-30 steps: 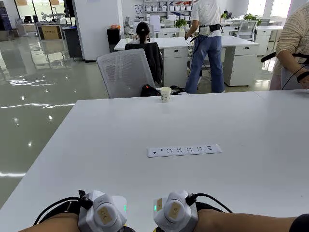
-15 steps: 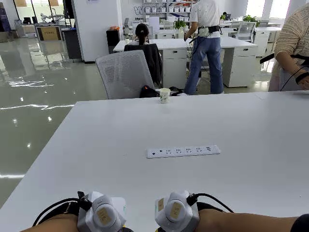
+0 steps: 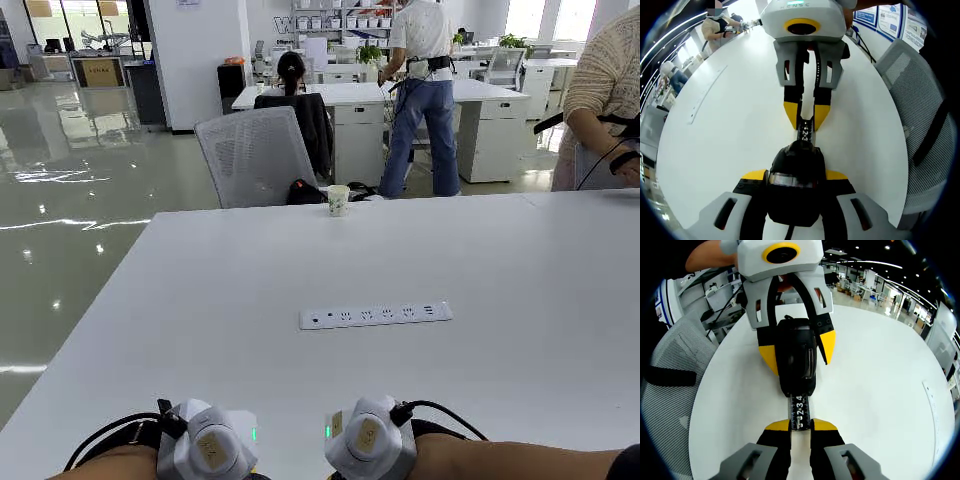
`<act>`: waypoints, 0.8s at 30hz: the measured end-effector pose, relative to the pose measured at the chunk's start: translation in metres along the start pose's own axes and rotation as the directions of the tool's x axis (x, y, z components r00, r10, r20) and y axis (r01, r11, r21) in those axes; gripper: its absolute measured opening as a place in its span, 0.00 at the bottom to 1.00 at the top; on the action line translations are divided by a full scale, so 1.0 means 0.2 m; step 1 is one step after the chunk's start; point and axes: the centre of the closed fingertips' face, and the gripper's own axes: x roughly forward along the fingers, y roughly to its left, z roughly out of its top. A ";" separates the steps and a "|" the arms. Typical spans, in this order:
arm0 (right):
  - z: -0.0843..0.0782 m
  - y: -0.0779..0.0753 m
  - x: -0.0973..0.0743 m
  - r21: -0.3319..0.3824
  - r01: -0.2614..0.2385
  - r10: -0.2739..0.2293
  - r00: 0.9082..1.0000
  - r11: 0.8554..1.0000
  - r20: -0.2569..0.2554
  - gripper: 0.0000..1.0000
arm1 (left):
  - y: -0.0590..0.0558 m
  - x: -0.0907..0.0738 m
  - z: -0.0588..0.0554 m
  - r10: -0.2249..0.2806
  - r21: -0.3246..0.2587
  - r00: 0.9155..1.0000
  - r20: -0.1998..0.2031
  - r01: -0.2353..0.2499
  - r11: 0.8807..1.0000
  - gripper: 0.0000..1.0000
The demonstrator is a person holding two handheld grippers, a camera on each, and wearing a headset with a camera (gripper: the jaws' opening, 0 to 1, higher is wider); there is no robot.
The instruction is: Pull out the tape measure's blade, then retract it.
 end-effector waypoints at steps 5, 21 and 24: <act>-0.01 0.00 -0.01 -0.001 0.002 -0.002 1.000 1.000 -0.003 0.11 | 0.00 0.00 0.00 0.001 0.000 1.000 -0.001 -0.001 1.000 0.36; -0.04 0.00 -0.03 -0.003 0.008 -0.008 1.000 1.000 -0.008 0.11 | 0.00 0.00 0.00 0.005 -0.002 1.000 0.000 -0.005 1.000 0.36; -0.04 0.00 -0.03 -0.004 0.007 -0.007 1.000 1.000 -0.009 0.11 | 0.00 0.00 0.00 0.005 -0.004 1.000 0.002 -0.005 1.000 0.36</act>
